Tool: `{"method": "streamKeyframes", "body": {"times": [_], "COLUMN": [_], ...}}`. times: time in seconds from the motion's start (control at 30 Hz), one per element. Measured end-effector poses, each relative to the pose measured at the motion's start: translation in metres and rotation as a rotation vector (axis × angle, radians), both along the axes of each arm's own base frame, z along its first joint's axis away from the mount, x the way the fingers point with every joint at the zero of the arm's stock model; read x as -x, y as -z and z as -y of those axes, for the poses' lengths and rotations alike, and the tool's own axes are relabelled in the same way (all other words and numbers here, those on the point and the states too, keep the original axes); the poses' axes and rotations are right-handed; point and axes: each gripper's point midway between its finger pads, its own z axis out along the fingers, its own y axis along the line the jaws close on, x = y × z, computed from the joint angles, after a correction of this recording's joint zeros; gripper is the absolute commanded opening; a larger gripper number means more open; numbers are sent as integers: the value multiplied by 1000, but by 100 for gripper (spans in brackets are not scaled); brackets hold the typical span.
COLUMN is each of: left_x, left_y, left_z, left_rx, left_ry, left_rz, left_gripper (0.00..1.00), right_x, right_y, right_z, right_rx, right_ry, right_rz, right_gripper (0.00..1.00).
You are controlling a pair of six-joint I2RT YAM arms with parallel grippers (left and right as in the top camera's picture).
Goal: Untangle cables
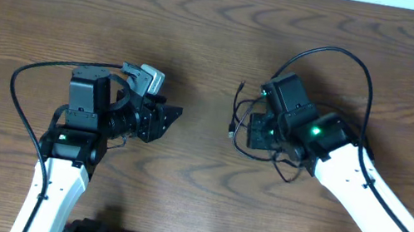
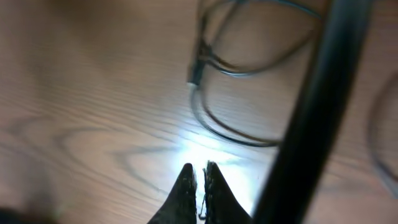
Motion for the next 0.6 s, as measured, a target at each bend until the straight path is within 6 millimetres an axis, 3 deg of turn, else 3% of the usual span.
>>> {"method": "streamKeyframes", "body": {"times": [0.07,0.13,0.17,0.23,0.27,0.37,0.6], "left_x": [1,1,1,2,3,4,8], "left_y": [1,1,1,2,3,3,8], "left_z": [0,0,0,0,0,0,0], "left_rx": [0,0,0,0,0,0,-1], "left_ry": [0,0,0,0,1,0,1], "left_rz": [-4,-7,-9,-15,-18,-24,-56], "left_gripper": [51,51,51,51,51,51,51], "right_x": [-2,-7,-10,-14,-14,-11,-6], "right_y": [-6,-16,-20,-25,-25,-23,-20], "right_z": [9,14,15,18,20,31,61], "right_rx": [51,84,92,110,123,177,330], "right_ry": [11,13,10,5,1,14,55], "right_rz": [13,46,62,85,89,79,77], "right_gripper": [13,36,40,29,30,57,76]}}
